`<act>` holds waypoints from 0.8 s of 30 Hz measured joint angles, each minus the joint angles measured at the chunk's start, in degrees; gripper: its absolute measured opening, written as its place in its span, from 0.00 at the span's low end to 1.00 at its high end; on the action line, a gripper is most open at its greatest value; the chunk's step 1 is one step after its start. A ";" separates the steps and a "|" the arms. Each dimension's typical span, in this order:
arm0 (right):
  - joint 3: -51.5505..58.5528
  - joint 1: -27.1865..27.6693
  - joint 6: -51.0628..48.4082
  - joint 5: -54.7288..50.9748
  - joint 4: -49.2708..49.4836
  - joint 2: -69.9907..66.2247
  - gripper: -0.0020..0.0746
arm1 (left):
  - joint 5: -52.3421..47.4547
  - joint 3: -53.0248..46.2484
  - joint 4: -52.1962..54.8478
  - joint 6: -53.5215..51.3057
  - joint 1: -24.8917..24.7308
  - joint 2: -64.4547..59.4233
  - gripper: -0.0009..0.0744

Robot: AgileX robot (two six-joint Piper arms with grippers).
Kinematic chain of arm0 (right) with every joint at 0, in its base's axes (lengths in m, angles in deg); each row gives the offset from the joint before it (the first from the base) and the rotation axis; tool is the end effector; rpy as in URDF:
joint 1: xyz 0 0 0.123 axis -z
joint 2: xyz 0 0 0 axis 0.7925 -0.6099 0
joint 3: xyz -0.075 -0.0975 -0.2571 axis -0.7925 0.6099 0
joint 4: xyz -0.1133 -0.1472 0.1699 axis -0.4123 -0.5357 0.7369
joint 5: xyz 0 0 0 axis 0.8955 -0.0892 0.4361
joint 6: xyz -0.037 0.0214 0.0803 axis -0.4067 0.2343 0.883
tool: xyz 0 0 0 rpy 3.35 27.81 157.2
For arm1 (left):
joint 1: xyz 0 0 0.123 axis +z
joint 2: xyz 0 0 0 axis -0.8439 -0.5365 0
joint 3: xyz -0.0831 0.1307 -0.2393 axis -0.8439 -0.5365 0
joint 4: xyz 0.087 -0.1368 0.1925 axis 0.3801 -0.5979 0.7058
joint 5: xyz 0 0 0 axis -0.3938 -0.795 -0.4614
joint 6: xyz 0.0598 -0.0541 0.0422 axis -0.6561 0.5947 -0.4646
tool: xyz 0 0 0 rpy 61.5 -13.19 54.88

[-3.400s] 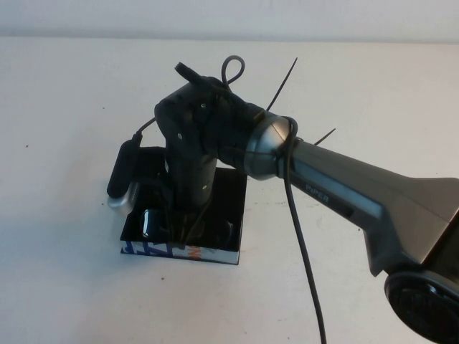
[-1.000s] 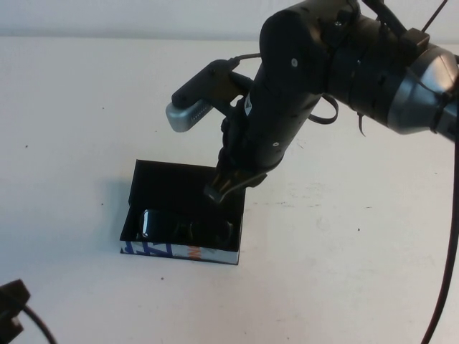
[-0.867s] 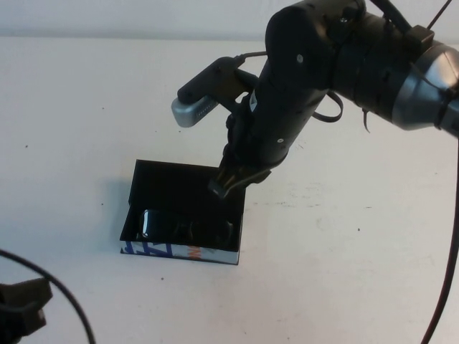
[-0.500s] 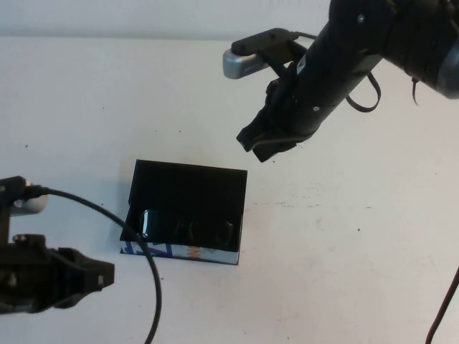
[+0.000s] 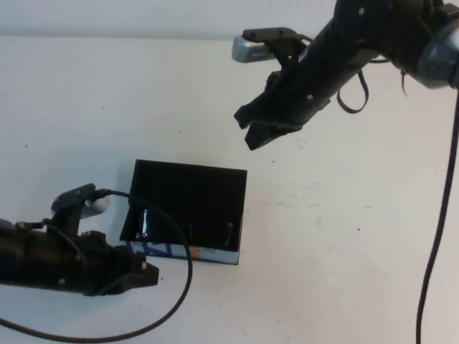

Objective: Return glasses to glasses case
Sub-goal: Close the glasses case

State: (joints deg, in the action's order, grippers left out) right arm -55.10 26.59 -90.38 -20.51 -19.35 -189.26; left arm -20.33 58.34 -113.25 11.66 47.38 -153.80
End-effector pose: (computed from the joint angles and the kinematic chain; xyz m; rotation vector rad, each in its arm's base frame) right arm 0.3901 0.2218 0.2928 -0.8709 2.6065 0.5459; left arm 0.2249 -0.0989 0.1623 0.3135 2.6268 -1.0083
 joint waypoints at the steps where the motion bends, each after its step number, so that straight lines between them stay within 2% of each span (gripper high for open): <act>1: -1.57 0.00 0.02 -0.65 0.34 -1.04 0.01 | 0.00 0.00 -0.96 -1.40 0.00 -1.01 0.01; 12: -22.16 0.00 1.56 -3.91 0.98 -15.62 0.01 | 0.48 0.14 -10.18 -13.95 0.00 -8.55 0.01; 24: -27.15 0.00 2.45 -4.14 1.35 -22.78 0.01 | 2.27 0.28 -16.25 -20.93 0.00 -9.48 0.01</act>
State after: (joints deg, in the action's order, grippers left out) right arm -82.26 26.59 -87.93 -24.65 -18.01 -212.05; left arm -18.06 58.61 -129.50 -9.27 47.38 -163.28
